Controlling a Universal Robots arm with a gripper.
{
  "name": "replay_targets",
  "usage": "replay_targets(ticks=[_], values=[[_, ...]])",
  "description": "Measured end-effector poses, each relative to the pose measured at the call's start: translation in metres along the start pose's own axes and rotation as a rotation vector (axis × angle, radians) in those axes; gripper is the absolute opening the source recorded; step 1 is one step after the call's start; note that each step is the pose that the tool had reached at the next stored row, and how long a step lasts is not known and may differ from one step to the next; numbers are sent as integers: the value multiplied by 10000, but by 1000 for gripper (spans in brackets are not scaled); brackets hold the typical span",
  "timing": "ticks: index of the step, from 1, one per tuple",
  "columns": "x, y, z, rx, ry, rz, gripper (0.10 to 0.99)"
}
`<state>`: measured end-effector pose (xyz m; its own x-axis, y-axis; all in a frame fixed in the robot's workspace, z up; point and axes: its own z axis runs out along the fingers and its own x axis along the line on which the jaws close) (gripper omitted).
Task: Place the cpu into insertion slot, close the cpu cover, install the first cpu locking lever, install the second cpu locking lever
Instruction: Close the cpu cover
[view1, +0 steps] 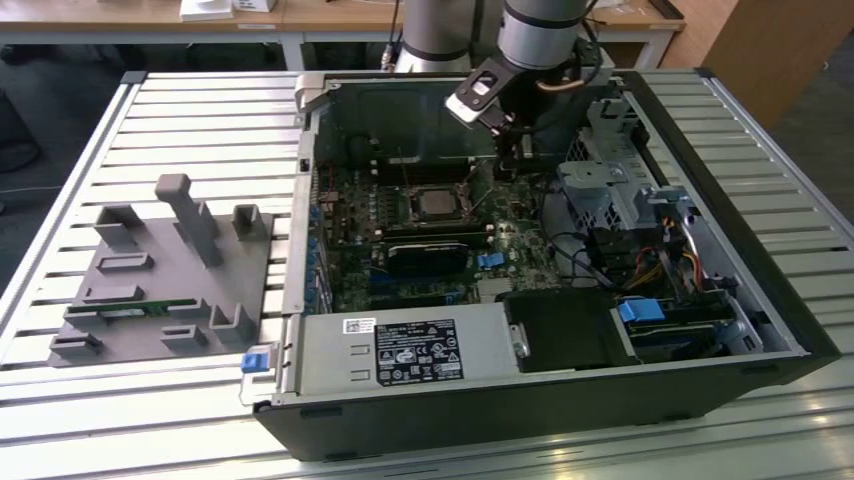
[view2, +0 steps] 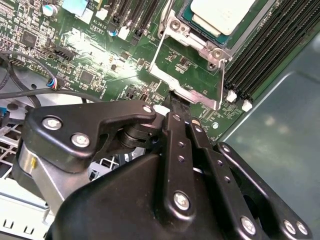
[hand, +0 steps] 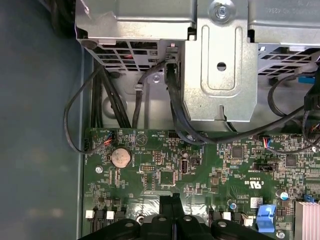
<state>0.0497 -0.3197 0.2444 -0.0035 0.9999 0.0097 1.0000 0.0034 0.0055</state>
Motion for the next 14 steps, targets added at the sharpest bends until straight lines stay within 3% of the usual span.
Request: replay_targets(ticks=[14], values=[[0, -71, 0, 0, 0, 0, 106]])
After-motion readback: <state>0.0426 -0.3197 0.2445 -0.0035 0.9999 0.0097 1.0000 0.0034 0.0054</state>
